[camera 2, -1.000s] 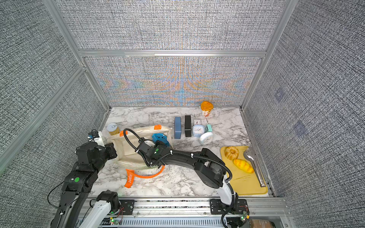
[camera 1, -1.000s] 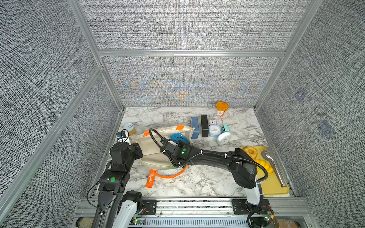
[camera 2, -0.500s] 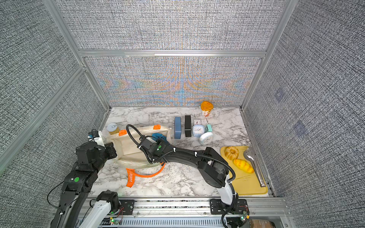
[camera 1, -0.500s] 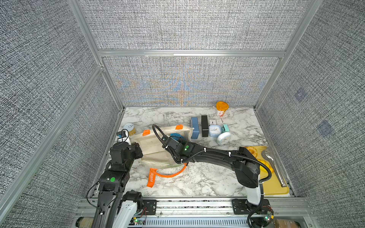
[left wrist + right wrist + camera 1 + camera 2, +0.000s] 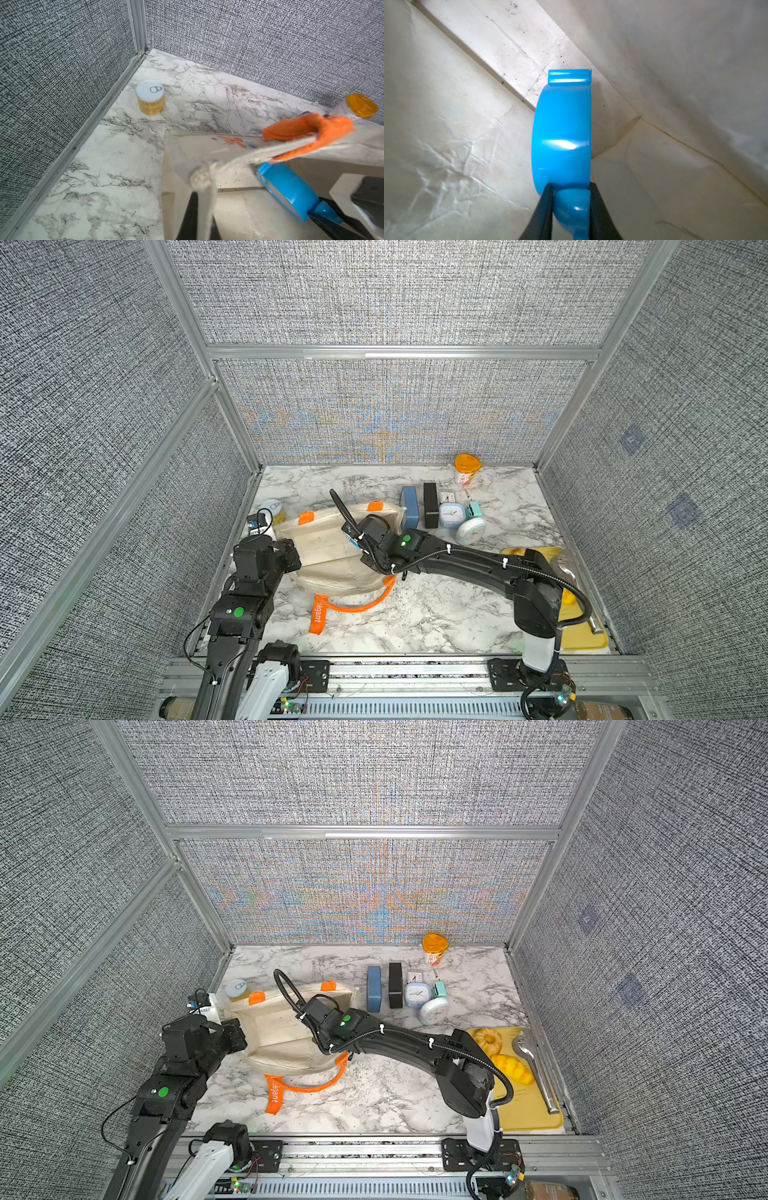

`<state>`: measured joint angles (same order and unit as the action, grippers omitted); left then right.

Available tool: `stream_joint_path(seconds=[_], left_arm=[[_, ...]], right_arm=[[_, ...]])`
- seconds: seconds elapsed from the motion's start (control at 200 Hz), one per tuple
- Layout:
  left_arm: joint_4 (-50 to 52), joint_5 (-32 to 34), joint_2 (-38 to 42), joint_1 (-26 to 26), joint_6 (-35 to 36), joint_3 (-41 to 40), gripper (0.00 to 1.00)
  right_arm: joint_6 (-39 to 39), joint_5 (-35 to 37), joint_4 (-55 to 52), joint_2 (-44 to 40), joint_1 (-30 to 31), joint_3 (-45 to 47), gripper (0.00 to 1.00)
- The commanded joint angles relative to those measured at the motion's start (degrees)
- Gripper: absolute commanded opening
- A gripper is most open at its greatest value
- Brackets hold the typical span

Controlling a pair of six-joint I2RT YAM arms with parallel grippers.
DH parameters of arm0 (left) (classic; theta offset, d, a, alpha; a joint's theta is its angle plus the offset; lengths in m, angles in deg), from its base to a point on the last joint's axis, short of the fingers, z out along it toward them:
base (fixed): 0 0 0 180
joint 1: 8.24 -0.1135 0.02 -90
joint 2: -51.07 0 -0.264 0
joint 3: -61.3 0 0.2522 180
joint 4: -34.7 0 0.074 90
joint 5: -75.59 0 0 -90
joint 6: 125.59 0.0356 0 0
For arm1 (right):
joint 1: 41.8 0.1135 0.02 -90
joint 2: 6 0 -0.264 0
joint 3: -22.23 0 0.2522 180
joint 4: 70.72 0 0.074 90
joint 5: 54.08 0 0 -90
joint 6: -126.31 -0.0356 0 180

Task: Take the alarm clock out of the canvas bag
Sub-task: Pick up the alarm from the canvas bag.

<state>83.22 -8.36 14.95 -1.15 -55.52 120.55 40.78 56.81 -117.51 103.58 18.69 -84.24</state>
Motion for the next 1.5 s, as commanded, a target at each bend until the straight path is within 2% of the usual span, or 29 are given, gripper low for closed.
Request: stream_joint_path(seconds=[0.0,0.2,0.465,0.675,0.68,0.69,0.695,0.705,0.735,0.845,0.965,1.055,1.3,1.496], left_arm=[[-2.94,0.66,-0.18,0.01,0.08,0.37,0.00],[-2.53,2.17,-1.02,-0.05,-0.09,0.42,0.00],[-0.22,7.16,-4.98,-0.12,-0.77,2.20,0.00],[-1.15,6.43,-9.67,-0.14,-1.62,5.28,0.00],[-1.22,6.35,-9.76,-0.15,-1.62,5.34,0.04],[-1.22,6.28,-9.89,-0.15,-1.72,5.49,0.23],[-1.20,6.27,-10.00,-0.15,-1.84,5.62,0.29],[-1.24,6.22,-10.13,-0.11,-2.00,5.76,0.36],[-1.40,5.67,-10.57,-0.14,-2.38,6.09,0.49],[-1.61,3.16,-11.67,-0.12,-2.73,7.22,0.73],[-1.28,0.39,-11.72,-0.13,-2.85,8.79,0.91],[-1.20,-3.00,-11.82,-0.10,-2.24,10.89,0.99],[-0.96,-16.01,-13.92,-0.13,2.07,21.42,0.99],[-7.79,-34.37,-16.79,-0.15,1.54,24.72,0.99]], right_arm=[[-2.39,-6.77,-1.40,-0.62,-1.25,-1.82,0.00],[-3.87,-12.51,-4.63,-0.49,-2.48,-5.42,0.00],[-5.05,-15.19,-8.49,-2.75,-2.57,-9.64,0.00],[-5.47,-16.94,-10.02,-5.84,-2.92,-11.28,0.00],[-5.50,-17.02,-10.02,-5.90,-2.96,-11.27,0.00],[-5.52,-17.13,-9.96,-6.05,-3.00,-11.27,0.00],[-5.52,-17.16,-9.95,-6.09,-3.00,-11.27,0.00],[-5.52,-17.23,-9.94,-6.30,-3.07,-11.20,0.00],[-5.81,-17.43,-9.93,-6.85,-3.16,-11.18,0.00],[-6.67,-18.74,-9.51,-8.88,-4.00,-10.92,0.00],[-7.28,-19.93,-8.98,-11.36,-4.82,-10.57,0.00],[-8.17,-21.06,-8.46,-13.44,-5.62,-10.35,0.00],[-11.98,-27.06,-7.76,-20.37,-11.05,-9.03,0.00],[-14.10,-33.97,-9.78,-25.60,-16.68,-8.08,0.00]])
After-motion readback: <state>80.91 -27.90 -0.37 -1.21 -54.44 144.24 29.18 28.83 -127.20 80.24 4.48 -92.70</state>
